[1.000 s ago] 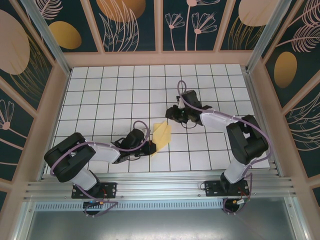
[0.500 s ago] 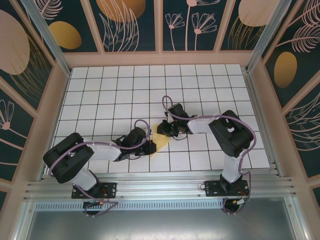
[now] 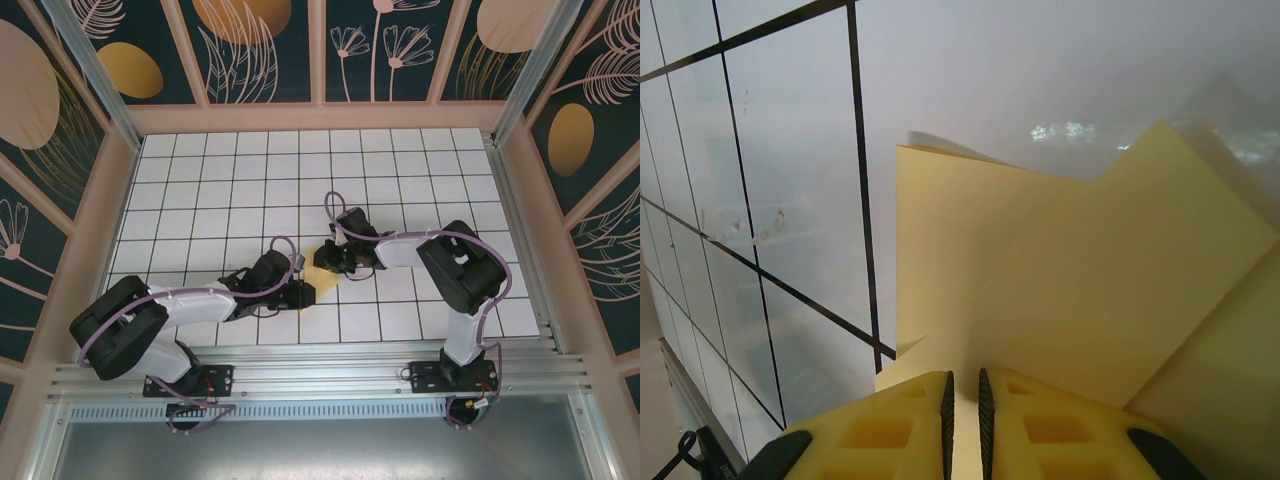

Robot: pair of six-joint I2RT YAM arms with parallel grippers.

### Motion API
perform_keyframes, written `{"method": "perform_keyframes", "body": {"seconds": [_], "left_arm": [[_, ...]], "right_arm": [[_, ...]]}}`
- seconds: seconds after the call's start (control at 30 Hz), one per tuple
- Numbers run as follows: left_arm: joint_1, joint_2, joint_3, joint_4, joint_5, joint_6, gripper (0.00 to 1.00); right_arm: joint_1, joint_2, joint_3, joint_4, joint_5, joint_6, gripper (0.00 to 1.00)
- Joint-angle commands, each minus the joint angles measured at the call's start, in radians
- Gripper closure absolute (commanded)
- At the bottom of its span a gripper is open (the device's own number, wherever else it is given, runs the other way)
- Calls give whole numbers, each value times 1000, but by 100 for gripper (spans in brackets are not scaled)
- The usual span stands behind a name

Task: Fold a paper plane with a square sheet of paper (pick it up from the middle)
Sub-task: Perform the fourth fold on the wing at the bottom-center of the table.

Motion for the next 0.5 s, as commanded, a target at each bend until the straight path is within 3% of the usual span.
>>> {"method": "perform_keyframes", "body": {"seconds": [0.0, 0.23, 0.47], "left_arm": [[0, 49, 32, -86, 13, 49, 81], [-1, 75, -20, -139, -21, 33, 86], [-1, 6, -135, -88, 59, 0, 87]], "right_arm": [[4, 54, -30, -23, 53, -3, 82], [4, 56, -31, -48, 73, -15, 82], [1, 63, -29, -61, 81, -25, 82]]}}
